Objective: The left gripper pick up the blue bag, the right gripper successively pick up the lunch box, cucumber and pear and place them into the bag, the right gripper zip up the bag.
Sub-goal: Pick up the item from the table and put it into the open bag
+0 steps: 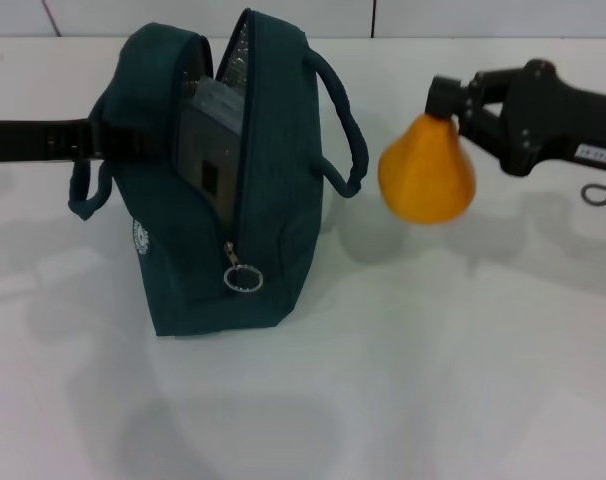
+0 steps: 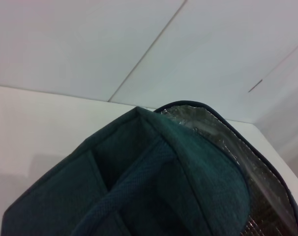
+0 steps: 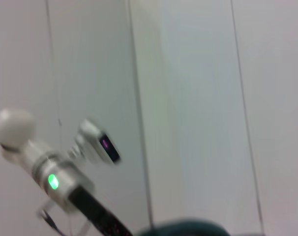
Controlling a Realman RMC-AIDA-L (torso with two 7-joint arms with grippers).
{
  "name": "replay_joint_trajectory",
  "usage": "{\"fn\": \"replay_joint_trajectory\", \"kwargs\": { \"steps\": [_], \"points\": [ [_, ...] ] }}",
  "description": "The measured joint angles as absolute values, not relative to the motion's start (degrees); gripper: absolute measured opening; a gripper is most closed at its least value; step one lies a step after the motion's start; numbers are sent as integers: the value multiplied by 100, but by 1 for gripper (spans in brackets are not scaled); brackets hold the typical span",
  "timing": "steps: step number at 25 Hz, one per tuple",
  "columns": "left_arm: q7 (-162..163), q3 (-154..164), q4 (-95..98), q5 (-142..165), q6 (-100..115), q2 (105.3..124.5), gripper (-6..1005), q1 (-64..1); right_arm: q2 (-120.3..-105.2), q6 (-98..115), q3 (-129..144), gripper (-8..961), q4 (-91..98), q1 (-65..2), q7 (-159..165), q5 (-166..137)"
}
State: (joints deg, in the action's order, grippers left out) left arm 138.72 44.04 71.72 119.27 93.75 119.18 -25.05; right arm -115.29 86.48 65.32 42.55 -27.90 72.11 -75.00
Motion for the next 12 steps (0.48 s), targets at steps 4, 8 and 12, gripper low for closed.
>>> {"fn": "replay_joint_trajectory", "kwargs": {
  "steps": [4,8,12],
  "points": [
    [13888,4419,7172,11925,9385,11922,36,-2504,-11532,8882,6492,37,4290,-2906,7233,-7113],
    [13894,4428,7172,11925,9395,11929,36,-2524,-11552,8894,6535,37,4287,-3273,7225,-6698],
    [13901,4482,7172,11900,9397,11932,36,-2558,-11602,8640,6682,37,4063,-3819,7189,-6515]
  ]
}}
